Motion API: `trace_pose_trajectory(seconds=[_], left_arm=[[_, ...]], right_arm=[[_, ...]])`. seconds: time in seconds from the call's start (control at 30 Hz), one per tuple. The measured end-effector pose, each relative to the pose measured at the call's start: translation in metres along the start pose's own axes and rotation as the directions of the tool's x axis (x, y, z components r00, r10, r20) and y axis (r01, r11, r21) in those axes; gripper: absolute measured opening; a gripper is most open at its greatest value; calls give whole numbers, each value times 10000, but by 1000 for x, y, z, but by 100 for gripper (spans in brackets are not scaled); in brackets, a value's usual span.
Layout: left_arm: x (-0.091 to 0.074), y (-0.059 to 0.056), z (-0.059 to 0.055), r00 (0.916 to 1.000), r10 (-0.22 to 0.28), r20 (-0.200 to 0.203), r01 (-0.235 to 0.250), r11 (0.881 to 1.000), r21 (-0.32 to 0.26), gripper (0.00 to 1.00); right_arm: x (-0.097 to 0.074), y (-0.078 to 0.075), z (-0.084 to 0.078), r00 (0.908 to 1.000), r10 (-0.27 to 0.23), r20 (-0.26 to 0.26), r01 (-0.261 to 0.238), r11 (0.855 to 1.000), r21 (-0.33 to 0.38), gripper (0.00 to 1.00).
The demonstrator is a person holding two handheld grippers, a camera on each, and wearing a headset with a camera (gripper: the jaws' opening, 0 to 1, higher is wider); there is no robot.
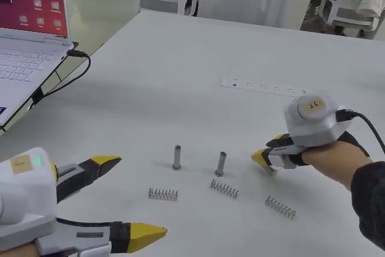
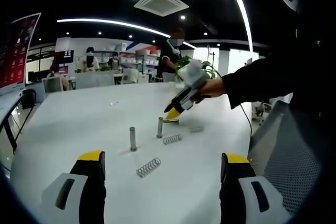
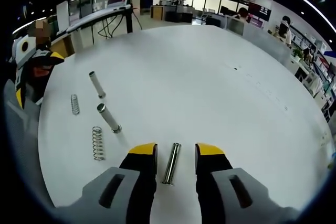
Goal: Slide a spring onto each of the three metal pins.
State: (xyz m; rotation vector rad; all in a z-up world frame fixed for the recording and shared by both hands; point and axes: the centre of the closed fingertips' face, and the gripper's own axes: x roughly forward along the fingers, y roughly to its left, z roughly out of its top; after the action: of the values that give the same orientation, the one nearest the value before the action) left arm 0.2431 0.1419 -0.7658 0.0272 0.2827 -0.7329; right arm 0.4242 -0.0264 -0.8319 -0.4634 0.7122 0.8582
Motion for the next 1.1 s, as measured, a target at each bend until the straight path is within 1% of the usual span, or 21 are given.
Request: trace_pose_trajectory(seconds=[0.07, 0.1, 0.23, 0.53, 0.77, 0.83, 0.93, 1.1], left_arm=[[0, 0, 0, 10000, -1, 11, 1, 10000, -10, 88], [1, 0, 0, 10000, 4, 6, -4, 10000, -1, 88], [1, 1, 0, 10000, -5, 18, 5, 10000, -15, 88], [0, 3, -2, 10000, 18, 48, -17, 10000, -65, 88], [0, 3, -3, 10000, 17, 45, -17, 9999, -103, 88], [-1, 3, -4, 10000, 19, 40, -18, 9999, -127, 87], [-1, 3, -4, 10000, 45, 46, -44, 9999, -145, 87], [-2, 5, -4, 9999, 89, 72, -87, 9998, -167, 87]], right_arm=[[3, 0, -1, 9999, 49, -125, -49, 10000, 46, 24], [4, 0, -4, 9996, 64, -287, -62, 10000, 71, 23], [7, 1, -8, 9985, 72, -549, -67, 9999, 91, 21], [11, 1, -10, 9963, 129, -855, -120, 9999, 105, 15], [14, 1, -10, 9945, 156, -1040, -137, 9997, 184, 12], [13, 4, -11, 9936, 152, -1116, -132, 9997, 188, 10], [12, 6, -11, 9929, 142, -1181, -108, 9995, 295, 9], [12, 10, -12, 9905, 160, -1365, -129, 9996, 241, 9]])
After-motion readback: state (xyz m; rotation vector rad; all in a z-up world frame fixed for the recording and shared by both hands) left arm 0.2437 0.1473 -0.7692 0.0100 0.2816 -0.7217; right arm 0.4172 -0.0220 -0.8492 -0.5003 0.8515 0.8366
